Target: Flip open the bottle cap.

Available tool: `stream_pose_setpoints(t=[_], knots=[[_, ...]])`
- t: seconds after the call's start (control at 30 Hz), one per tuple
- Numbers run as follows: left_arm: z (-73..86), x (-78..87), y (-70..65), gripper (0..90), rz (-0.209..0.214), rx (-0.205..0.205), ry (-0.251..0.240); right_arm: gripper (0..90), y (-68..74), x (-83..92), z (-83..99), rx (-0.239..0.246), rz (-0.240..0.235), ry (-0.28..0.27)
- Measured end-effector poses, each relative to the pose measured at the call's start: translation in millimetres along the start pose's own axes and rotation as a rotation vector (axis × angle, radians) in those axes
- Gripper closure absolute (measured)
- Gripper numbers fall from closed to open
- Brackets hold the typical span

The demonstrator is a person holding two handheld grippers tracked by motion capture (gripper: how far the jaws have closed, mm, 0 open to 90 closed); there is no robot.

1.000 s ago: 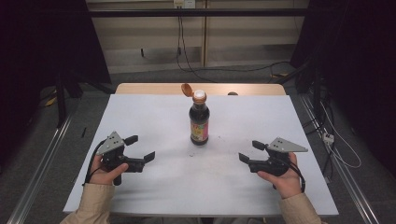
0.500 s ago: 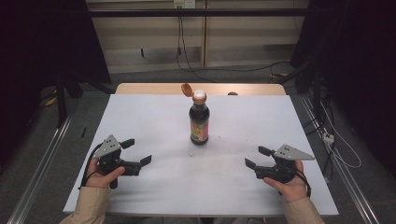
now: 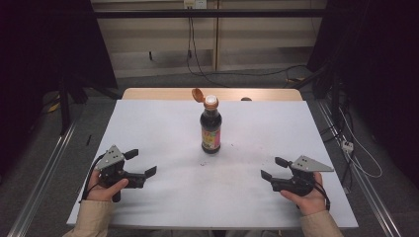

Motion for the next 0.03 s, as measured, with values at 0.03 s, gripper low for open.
stream_pose_setpoints(t=[0.03], knots=[[0.2,-0.5,-0.3,3.5,0.002,0.0,0.002,24.9,-0.3,0.0,0.0,0.0,0.001,-0.002]])
Point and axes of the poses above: each handheld gripper's, and its own axes: x roughly backward along the jaws, z roughly out of its underside, y roughly to its left, the point moved 6 cm from there along -x, roughly forward along the jaws, and after that the axes turned 2 degrees about z, right-handed, at the moved point
